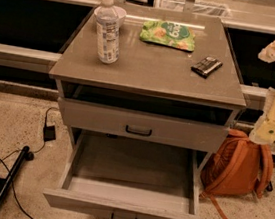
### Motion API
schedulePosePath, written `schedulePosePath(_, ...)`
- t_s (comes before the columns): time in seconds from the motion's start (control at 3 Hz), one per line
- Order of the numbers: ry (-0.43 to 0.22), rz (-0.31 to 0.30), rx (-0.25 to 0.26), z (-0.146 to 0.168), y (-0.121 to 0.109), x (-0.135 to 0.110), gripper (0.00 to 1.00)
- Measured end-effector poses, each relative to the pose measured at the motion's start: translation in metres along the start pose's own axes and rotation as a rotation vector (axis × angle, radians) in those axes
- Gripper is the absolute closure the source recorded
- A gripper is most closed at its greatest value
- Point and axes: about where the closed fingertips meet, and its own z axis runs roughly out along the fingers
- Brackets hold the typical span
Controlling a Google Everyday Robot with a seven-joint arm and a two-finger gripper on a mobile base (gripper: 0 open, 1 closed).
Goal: Place blue plastic bottle into middle drawer
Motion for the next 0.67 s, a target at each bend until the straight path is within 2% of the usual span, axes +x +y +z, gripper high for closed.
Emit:
schedulePosePath(0.33, 0.0, 0.0, 0.0, 0.0, 0.0, 0.0, 0.0)
schedulePosePath(0.67, -0.062, -0.057, 0.01, 0.004, -0.011, -0.019, 0.0)
